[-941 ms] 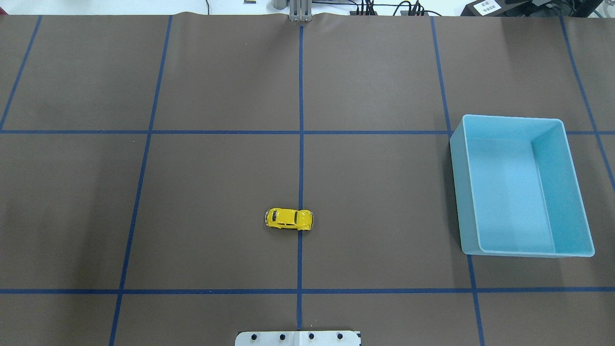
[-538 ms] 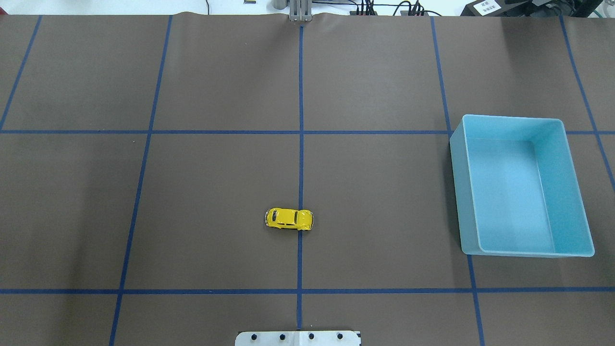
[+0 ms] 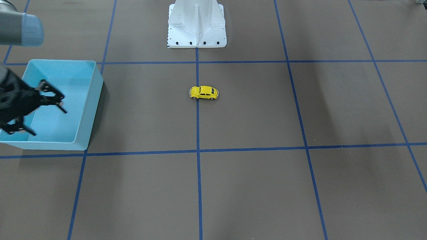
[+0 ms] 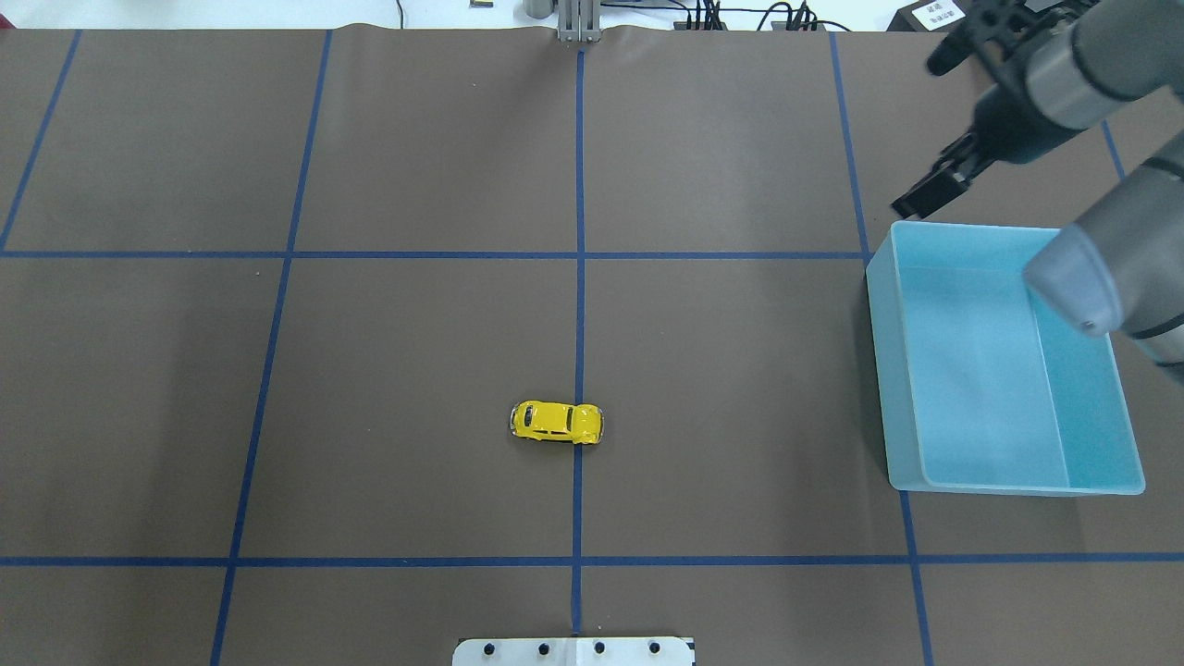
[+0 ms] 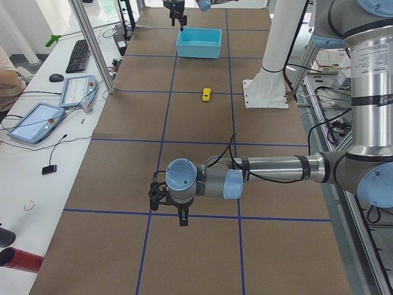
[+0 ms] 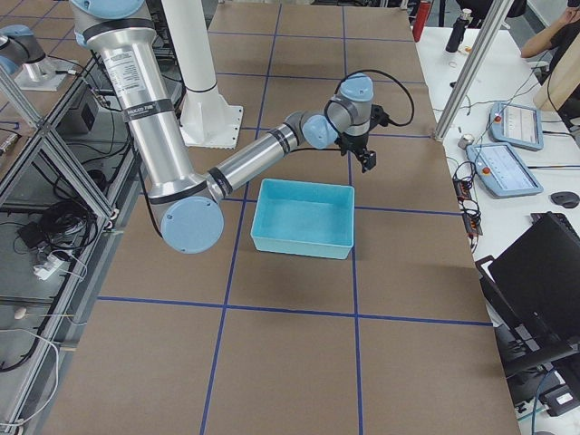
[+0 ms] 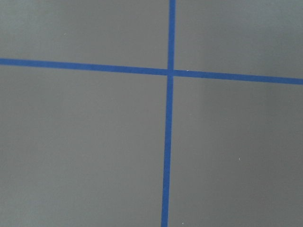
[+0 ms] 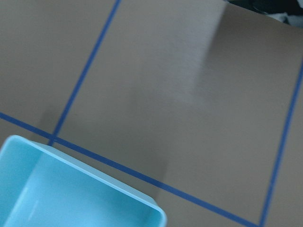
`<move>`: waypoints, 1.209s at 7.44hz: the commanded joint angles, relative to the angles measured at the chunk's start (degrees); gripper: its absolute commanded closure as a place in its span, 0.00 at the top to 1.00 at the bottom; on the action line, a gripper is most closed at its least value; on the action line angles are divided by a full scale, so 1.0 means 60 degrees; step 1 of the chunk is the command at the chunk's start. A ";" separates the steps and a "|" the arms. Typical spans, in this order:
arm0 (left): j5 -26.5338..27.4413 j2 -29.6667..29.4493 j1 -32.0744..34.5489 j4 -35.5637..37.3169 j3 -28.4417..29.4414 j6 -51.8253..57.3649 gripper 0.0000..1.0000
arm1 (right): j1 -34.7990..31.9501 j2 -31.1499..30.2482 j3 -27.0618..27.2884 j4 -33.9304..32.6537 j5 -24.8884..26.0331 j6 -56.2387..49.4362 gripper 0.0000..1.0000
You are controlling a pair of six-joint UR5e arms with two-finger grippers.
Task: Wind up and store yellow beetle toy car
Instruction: 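Move the right gripper from the bin down over the yellow car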
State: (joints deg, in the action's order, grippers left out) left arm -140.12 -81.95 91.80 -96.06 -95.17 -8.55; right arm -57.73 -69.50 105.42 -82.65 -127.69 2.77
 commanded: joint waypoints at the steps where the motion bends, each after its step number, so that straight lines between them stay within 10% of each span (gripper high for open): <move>1: 0.0048 0.0050 0.0081 0.0247 0.0025 0.0019 1.00 | 0.1648 0.0596 0.0095 0.1723 0.0724 0.0007 1.00; 5: 0.0033 0.0138 0.0228 0.0218 0.0084 0.0078 1.00 | 0.3598 0.0377 0.0067 0.4659 0.2151 0.0181 1.00; 9: 0.0033 0.0197 0.0213 0.0218 0.0158 0.0063 1.00 | 0.4509 0.1122 -0.0680 0.4635 0.2326 0.0139 1.00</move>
State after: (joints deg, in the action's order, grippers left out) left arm -139.92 -80.91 93.09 -94.75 -94.27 -8.17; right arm -31.62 -64.16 102.08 -54.73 -114.00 3.85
